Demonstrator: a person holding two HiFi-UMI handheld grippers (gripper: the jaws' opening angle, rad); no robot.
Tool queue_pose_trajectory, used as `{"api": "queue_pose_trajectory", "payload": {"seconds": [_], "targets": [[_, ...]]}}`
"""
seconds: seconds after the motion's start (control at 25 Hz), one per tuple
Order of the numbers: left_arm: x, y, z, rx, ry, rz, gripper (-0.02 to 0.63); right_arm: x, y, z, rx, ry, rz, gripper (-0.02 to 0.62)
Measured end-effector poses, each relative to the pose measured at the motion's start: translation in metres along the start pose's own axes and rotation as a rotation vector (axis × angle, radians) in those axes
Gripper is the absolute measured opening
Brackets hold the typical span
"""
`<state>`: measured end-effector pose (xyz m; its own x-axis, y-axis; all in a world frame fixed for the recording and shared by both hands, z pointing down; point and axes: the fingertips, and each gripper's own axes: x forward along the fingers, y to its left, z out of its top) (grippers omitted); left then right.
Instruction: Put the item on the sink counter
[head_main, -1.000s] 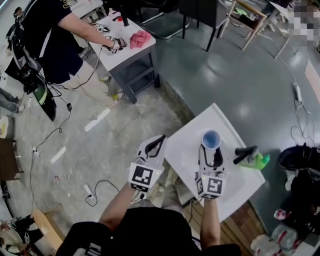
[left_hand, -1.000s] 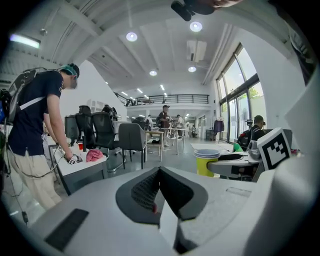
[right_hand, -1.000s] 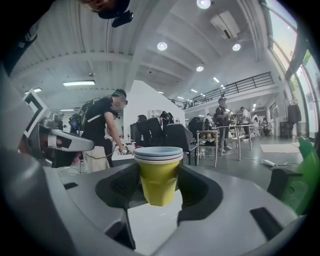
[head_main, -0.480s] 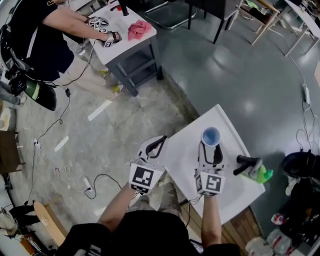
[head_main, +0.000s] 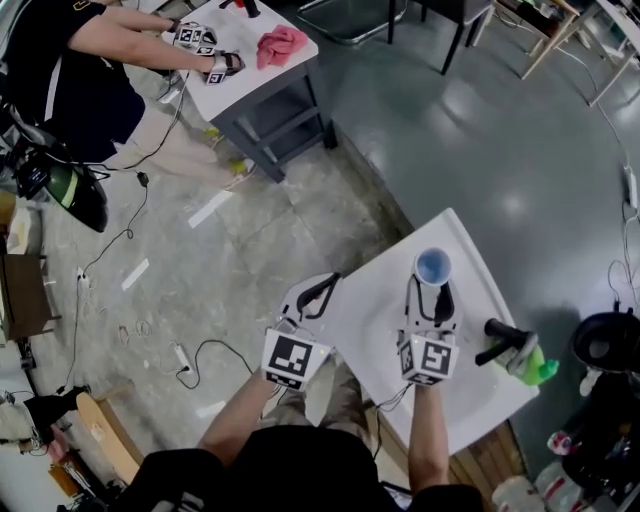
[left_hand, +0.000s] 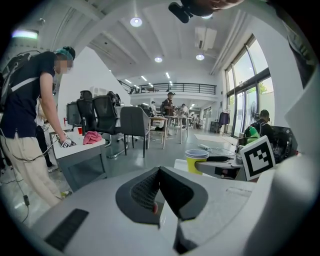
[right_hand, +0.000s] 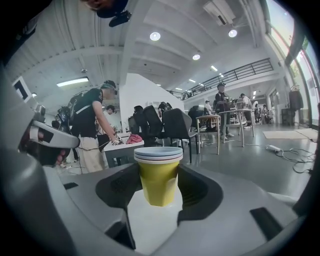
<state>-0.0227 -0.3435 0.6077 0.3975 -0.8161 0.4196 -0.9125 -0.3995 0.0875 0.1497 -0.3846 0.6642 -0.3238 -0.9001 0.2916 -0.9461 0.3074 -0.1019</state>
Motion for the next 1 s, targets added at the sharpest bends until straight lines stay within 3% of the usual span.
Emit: {"api": "queue_pose_trajectory", "payload": {"seconds": [0.4,1.0], "targets": [[0.023,0.004,-0.016,0.013,0.019,-0.003,0.003,0.027,-0.015,-0.028,-0.022,0.051,-0.017,0.242],[0.025,0.001,-0.032,-0.004,0.049,-0.005,0.003,0.03,-0.016,-0.042,-0.08,0.04,-0.022,0.249]]}}
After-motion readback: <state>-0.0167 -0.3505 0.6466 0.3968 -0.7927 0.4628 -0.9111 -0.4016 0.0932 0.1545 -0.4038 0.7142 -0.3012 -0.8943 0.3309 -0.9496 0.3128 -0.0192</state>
